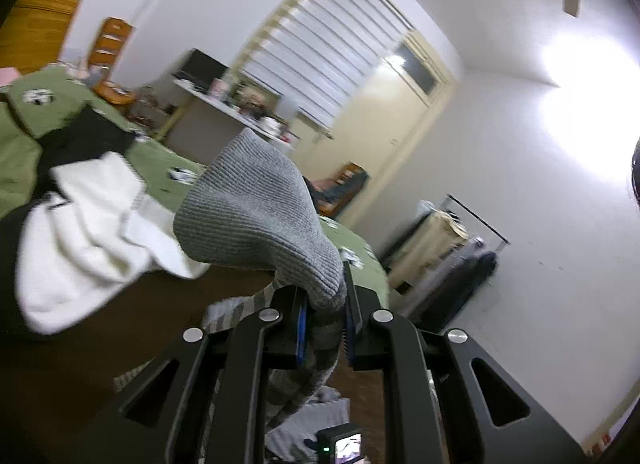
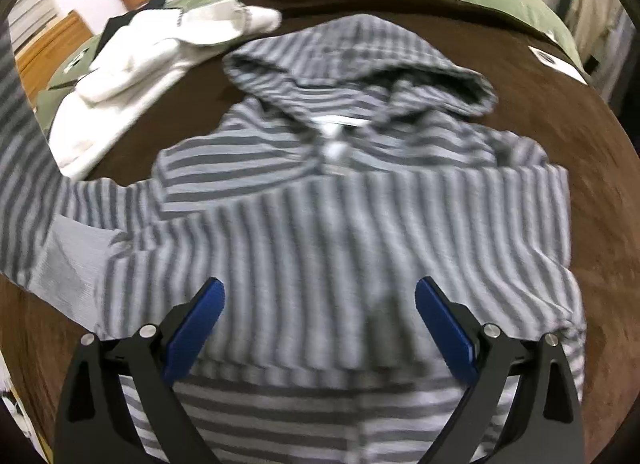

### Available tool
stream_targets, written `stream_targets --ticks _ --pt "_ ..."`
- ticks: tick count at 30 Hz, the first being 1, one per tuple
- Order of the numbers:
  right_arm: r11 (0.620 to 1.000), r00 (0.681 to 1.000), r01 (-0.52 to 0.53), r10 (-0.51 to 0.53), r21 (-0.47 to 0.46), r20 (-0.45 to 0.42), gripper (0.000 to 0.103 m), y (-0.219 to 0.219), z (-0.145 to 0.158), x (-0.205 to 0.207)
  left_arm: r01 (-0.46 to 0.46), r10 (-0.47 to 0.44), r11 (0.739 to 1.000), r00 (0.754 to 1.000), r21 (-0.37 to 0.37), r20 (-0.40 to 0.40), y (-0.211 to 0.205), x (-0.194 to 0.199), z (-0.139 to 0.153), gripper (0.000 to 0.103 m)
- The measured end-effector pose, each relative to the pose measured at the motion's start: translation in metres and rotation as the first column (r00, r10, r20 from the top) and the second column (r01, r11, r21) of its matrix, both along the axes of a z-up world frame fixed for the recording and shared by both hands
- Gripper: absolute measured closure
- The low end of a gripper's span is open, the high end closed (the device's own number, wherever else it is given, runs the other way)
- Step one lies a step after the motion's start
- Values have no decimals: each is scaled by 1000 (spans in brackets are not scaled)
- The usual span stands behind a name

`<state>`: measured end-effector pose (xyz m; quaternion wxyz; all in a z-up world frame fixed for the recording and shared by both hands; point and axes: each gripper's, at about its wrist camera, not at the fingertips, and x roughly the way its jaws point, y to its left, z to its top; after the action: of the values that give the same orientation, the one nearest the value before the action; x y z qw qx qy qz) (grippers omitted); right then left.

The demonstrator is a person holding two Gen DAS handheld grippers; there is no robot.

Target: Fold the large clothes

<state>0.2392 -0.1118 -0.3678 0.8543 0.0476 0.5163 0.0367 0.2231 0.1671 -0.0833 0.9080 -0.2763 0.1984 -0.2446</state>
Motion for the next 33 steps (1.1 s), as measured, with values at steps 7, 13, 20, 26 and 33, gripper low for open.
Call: stream_targets --ticks 7,13,20,26,33 --pt "995 995 100 -99 11 -15 8 -58 -3 -20 134 -134 991 991 5 10 -82 9 7 87" --pt "986 986 165 -165 -1 -15 8 -111 0 -40 212 -211 977 977 28 -41 -153 20 -22 87" --pt "966 967 255 -256 30 10 8 -177 14 -54 207 -203 978 967 3 -156 -211 31 -92 86" --pt "963 963 269 -269 30 13 8 -209 15 -57 165 -133 980 958 111 -253 -259 27 -169 85" --pt "976 976 217 -217 -1 22 8 -217 11 -59 219 -122 952 913 214 -389 -302 22 -259 81"
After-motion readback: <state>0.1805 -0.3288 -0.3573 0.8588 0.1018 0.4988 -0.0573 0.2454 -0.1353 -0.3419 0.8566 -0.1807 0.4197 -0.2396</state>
